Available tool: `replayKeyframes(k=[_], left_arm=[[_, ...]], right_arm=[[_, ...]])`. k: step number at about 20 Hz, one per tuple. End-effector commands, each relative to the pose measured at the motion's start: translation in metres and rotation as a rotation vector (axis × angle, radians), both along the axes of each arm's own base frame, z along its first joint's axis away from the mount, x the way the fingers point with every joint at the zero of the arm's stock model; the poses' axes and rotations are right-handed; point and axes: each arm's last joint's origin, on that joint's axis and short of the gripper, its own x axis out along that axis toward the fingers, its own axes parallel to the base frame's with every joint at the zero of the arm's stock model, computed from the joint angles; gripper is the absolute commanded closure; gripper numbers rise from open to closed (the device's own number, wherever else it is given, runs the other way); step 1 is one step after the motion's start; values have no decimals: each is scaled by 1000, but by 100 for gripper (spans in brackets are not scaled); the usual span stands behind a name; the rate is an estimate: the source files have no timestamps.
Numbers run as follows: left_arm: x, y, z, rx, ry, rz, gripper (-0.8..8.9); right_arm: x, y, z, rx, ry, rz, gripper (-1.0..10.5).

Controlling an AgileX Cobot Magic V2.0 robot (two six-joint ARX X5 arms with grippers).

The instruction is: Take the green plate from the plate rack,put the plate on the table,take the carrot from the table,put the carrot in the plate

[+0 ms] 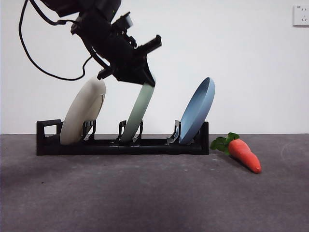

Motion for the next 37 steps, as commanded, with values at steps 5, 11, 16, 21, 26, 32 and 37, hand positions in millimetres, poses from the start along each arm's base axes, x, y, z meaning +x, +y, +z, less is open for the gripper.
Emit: replayKeyframes(k=[5, 11, 16, 21, 26, 32, 37], left_arm=[[-33, 12, 69, -125, -131, -67, 822], [-121, 10, 108, 195, -164, -221, 819], [-188, -19, 98, 613, -166, -267, 819], [-226, -45, 48, 807, -192, -317, 819], [-238, -46, -26, 876, -203, -382, 819], [-235, -54, -88, 1011, -206, -485, 819], [-232, -66, -124, 1097, -162, -527, 820]], right_arm=[[0, 0, 1, 4, -6, -3, 326], [1, 0, 2, 5, -20, -3, 326], [1, 0, 2, 5, -20, -3, 326], [1, 0, 2, 6, -19, -4, 326], [1, 0, 2, 17, -10, -14, 326], [3, 0, 1, 16, -3, -14, 326], [7, 1, -1, 14, 16, -14, 326]])
